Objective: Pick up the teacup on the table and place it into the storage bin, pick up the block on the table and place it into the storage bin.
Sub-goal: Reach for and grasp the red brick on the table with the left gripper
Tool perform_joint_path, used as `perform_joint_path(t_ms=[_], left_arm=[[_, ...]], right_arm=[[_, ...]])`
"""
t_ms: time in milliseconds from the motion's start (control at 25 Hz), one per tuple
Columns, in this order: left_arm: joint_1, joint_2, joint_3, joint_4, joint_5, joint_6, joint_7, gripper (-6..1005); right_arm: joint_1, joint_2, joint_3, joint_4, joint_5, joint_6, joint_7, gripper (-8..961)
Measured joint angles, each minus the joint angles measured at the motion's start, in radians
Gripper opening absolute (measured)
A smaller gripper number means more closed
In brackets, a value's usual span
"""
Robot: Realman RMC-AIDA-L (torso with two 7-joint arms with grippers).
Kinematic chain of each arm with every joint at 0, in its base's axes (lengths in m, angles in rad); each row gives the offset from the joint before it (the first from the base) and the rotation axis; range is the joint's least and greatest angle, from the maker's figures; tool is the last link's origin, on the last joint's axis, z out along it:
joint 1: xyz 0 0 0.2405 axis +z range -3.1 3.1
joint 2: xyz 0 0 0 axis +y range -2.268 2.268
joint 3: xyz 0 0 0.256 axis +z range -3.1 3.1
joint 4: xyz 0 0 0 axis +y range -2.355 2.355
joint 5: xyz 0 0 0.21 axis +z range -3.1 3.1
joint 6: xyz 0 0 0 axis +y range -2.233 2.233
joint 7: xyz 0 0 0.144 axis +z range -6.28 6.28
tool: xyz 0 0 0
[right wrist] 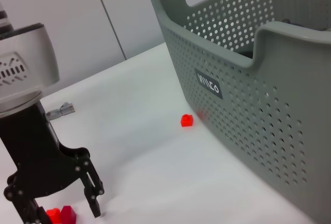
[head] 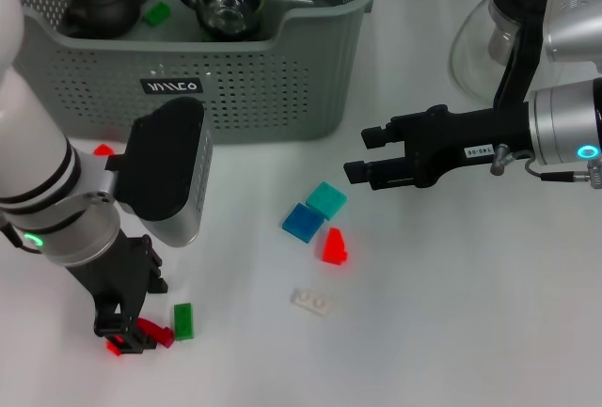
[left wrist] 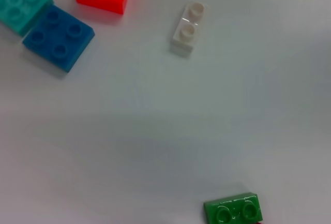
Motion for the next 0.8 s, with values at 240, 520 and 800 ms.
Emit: perform_joint_path(t_ms=[240, 520, 800], left_arm=[[0.010, 0.002, 0.000, -0.004, 0.000, -0.013, 0.005, 659], [0.022, 0.002, 0.000, -0.009, -0.004, -0.024, 0.027, 617], [0.035, 0.002, 0.000, -0.014, -0.006, -0.047, 0.032, 425]], right_arm=[[0.001, 0.000, 0.000, 0.000, 0.001, 0.000, 0.000, 684], [0.002, 0.000, 0.000, 0.000, 0.001, 0.000, 0.000, 684], [0.002, 0.000, 0.001, 0.000, 0.001, 0.000, 0.000, 684]])
